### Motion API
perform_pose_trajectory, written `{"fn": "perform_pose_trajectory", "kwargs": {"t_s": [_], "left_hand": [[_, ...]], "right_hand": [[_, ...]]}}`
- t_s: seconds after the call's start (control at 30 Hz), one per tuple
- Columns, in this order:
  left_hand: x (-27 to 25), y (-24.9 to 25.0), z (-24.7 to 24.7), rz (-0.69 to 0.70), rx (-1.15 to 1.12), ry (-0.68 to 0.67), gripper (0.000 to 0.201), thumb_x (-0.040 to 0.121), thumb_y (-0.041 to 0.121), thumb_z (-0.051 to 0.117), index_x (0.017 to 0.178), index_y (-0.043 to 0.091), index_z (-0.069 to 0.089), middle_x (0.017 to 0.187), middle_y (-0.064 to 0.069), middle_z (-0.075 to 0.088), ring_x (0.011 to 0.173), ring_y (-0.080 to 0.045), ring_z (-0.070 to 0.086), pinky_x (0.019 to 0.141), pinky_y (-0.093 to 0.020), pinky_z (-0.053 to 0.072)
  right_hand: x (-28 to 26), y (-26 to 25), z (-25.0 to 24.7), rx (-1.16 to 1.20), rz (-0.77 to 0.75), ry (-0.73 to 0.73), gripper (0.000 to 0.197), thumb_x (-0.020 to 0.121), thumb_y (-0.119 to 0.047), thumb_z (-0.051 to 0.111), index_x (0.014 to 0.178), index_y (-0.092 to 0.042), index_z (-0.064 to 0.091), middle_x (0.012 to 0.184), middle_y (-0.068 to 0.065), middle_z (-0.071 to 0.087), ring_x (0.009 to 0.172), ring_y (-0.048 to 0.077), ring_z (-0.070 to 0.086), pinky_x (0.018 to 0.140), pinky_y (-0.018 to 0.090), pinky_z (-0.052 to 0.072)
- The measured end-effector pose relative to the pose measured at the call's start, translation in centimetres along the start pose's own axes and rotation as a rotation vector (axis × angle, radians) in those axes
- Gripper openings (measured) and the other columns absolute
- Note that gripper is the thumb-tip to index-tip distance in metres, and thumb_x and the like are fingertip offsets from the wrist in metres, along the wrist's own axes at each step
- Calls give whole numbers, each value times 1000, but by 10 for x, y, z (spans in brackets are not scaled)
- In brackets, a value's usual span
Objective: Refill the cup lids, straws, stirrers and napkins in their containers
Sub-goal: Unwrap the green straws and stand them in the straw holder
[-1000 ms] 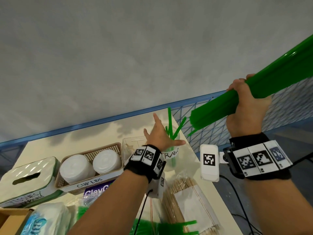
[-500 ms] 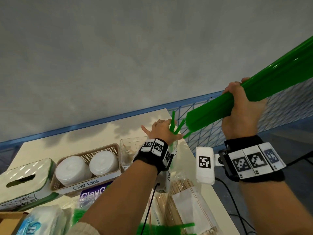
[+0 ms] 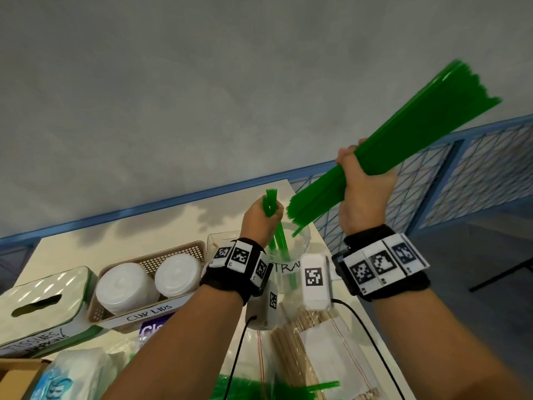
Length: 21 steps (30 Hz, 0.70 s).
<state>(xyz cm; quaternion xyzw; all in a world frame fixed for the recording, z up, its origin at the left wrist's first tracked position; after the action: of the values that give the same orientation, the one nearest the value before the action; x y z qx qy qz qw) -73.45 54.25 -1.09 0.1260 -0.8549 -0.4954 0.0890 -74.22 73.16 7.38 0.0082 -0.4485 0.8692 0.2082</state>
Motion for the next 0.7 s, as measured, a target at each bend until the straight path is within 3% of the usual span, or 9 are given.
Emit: {"fn": "perform_pose_trajectory", "kwargs": {"t_s": [0.1,0.17,0.27,0.4,0.47,0.57,0.7], "left_hand": [[0,-5,-4,0,-39,38,8,95,18,51,90,13,51,70,5,50,78,-19,51,65,-22,38],[-1,-8,-7,2,-81,53,5,95,17,51,91,13,52,77,0,54,82,-18,52,72,-22,39],[-2,-8,-8,-5,-151,44,6,93,10,52,97,14,56,93,-5,57,88,-17,53,81,-25,41],[-4,-9,-8,-31,-184,47,19,92,6,52,110,5,61,97,-1,60,92,-13,55,84,-23,40],[-5,-8,-7,-39,-179,43,20,92,4,52,109,5,61,98,-1,61,92,-13,55,88,-26,43],[-6,-8,-6,-44,-193,44,21,90,1,50,108,5,61,101,-6,65,92,-15,57,86,-26,43],[-9,-10,-7,-67,-258,84,16,90,2,48,99,11,57,88,-1,61,86,-19,57,77,-27,46]], "right_hand": [[-7,26,6,-127,-1,-60,22,77,8,67,79,-11,57,67,-8,61,60,0,59,62,17,49],[-12,45,6,-238,3,-101,19,76,5,69,81,-8,56,68,-1,59,60,5,58,61,22,50],[-19,70,4,-354,20,-146,21,74,2,72,82,-9,55,69,3,57,58,6,56,58,21,50],[-31,93,0,-500,12,-220,29,73,-4,75,79,-22,53,70,-4,57,62,6,56,60,17,50],[-36,102,-2,-540,28,-251,29,72,-7,76,87,-19,54,73,-7,58,67,7,57,63,16,50],[-39,110,-1,-580,34,-297,39,71,-10,79,102,-15,56,80,-12,59,76,2,59,68,8,48],[-40,110,1,-592,48,-313,50,70,-19,80,113,-12,55,90,-9,61,85,6,61,77,19,52]]}}
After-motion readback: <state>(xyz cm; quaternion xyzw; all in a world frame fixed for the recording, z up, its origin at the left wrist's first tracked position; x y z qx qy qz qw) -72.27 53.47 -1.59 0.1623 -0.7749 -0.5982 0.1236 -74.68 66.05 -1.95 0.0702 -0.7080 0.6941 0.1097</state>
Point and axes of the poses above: each hand's wrist, its own x-axis towards the middle knuckle, its own z-axis out of the palm, y = z × x, the point moved 8 cm from there along x, towards the middle knuckle
